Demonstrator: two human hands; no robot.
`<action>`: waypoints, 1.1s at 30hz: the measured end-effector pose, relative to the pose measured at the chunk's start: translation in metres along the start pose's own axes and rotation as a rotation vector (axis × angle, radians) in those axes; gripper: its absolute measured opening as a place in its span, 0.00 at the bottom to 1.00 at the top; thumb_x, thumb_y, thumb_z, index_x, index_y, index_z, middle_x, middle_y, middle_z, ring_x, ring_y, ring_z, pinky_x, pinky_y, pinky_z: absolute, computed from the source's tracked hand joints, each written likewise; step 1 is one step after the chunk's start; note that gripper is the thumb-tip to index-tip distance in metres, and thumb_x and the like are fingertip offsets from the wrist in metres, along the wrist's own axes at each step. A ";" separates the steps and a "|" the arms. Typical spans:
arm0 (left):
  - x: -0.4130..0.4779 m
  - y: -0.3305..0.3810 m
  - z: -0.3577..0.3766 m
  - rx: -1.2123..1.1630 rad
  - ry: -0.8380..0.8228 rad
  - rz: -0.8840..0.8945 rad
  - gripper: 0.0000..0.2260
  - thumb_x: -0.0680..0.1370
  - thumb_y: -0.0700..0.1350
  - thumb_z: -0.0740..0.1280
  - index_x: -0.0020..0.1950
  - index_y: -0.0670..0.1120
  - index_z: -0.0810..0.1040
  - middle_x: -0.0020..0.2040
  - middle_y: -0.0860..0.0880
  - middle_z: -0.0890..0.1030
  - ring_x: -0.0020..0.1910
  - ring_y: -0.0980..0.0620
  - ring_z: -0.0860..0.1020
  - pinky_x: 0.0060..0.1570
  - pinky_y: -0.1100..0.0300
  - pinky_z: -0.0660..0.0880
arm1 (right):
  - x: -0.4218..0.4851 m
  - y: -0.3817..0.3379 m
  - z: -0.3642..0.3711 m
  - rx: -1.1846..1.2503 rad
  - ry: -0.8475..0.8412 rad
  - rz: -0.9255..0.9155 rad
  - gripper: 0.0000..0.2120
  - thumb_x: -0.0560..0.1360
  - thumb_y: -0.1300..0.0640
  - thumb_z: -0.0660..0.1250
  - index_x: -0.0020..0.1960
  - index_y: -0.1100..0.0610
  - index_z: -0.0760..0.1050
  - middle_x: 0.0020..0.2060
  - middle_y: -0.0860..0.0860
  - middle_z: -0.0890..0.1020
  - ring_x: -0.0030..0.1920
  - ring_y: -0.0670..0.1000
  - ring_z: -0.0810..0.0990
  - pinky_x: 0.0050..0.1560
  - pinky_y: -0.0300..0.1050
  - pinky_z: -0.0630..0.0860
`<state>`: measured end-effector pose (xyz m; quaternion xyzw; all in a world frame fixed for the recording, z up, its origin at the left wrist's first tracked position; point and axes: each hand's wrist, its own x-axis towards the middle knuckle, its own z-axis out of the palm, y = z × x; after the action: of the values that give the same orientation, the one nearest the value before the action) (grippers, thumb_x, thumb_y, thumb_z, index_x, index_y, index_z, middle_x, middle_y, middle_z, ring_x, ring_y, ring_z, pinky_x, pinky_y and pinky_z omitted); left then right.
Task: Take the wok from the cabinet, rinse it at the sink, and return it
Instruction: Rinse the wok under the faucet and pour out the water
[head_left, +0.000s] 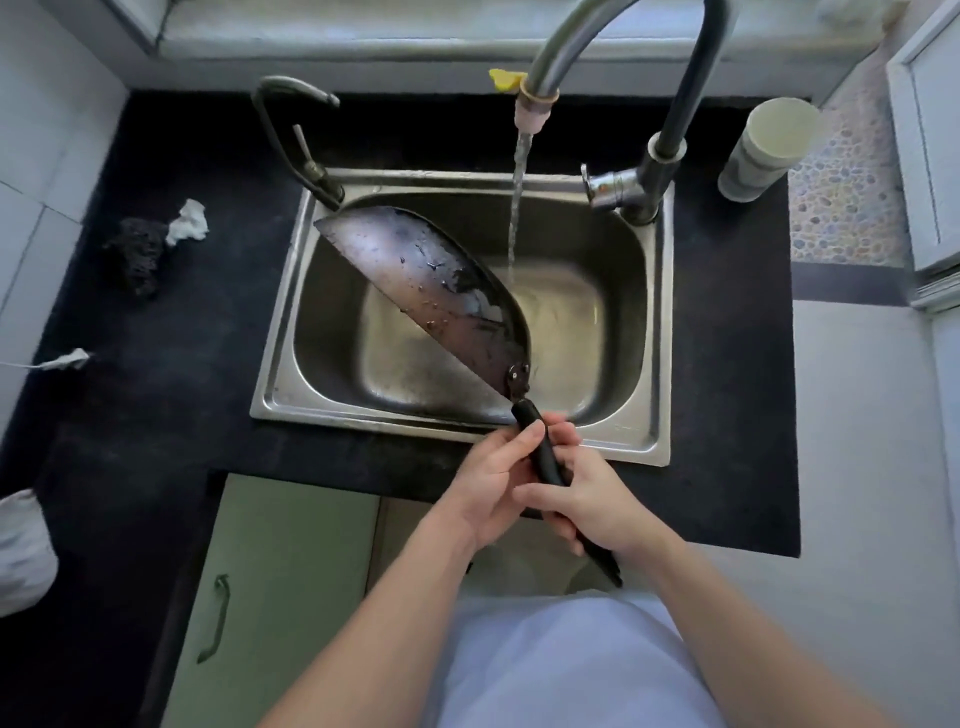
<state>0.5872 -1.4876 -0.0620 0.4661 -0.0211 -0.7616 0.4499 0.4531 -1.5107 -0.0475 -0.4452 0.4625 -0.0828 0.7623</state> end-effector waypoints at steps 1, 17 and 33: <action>-0.001 0.004 -0.004 0.046 0.020 -0.005 0.14 0.75 0.47 0.66 0.57 0.41 0.79 0.49 0.44 0.83 0.47 0.47 0.82 0.46 0.54 0.81 | 0.003 0.000 0.004 0.034 0.002 0.006 0.06 0.76 0.66 0.70 0.44 0.64 0.73 0.20 0.55 0.70 0.16 0.50 0.65 0.18 0.37 0.63; 0.012 0.036 -0.056 0.306 0.253 -0.006 0.07 0.77 0.42 0.70 0.45 0.38 0.80 0.35 0.47 0.81 0.37 0.50 0.79 0.38 0.61 0.78 | 0.041 0.005 0.075 -0.675 0.478 0.018 0.18 0.79 0.44 0.63 0.66 0.50 0.75 0.51 0.52 0.85 0.53 0.59 0.82 0.50 0.52 0.77; 0.004 0.040 -0.066 0.288 -0.022 -0.199 0.17 0.80 0.47 0.67 0.61 0.34 0.78 0.57 0.31 0.78 0.28 0.40 0.79 0.19 0.53 0.75 | 0.050 0.036 0.077 0.110 0.385 -0.124 0.10 0.81 0.59 0.67 0.44 0.65 0.78 0.22 0.58 0.77 0.20 0.56 0.73 0.21 0.43 0.71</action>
<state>0.6613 -1.4882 -0.0843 0.5171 -0.0888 -0.7965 0.3005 0.5306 -1.4704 -0.0925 -0.4066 0.5662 -0.2382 0.6763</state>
